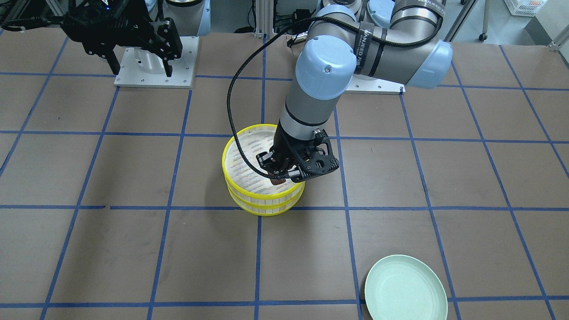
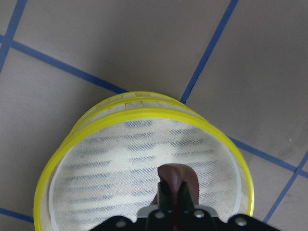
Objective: Place buns in different layers of steamer
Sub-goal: 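Lower the brown bun into the top steamer tier with the left gripper and release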
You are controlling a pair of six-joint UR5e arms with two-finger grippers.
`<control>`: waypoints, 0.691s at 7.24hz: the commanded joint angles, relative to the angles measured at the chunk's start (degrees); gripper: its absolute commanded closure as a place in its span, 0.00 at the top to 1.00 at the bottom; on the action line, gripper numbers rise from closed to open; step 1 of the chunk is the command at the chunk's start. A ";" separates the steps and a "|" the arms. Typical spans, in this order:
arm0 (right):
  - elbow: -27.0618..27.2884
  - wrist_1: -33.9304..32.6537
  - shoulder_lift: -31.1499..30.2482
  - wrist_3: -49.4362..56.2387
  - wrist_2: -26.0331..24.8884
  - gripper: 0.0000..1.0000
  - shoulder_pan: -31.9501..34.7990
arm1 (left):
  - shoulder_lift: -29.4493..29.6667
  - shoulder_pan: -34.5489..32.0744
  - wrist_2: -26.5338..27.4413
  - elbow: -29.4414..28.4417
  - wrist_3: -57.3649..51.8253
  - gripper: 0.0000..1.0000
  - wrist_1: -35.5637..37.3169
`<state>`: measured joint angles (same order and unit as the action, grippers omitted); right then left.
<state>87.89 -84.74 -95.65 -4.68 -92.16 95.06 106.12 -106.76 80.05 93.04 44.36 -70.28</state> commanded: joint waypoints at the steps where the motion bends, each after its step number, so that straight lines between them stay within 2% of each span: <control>1: 0.00 0.54 0.02 -0.07 0.14 1.00 0.04 | -1.09 -0.90 -1.46 1.80 5.27 1.00 -0.03; 2: 0.00 0.54 0.02 0.02 0.14 1.00 0.04 | -1.62 -0.56 -3.65 1.53 6.87 1.00 0.06; 4: 0.35 0.45 0.02 0.11 0.05 1.00 0.04 | -1.80 0.05 -3.23 1.18 5.40 1.00 -0.20; 5: 0.35 0.54 0.02 0.11 0.14 1.00 0.04 | -2.32 1.89 -2.10 0.83 -1.75 1.00 -0.12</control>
<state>88.19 -84.24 -95.63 -4.58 -92.08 95.07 104.26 -106.47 77.08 94.25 48.43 -70.42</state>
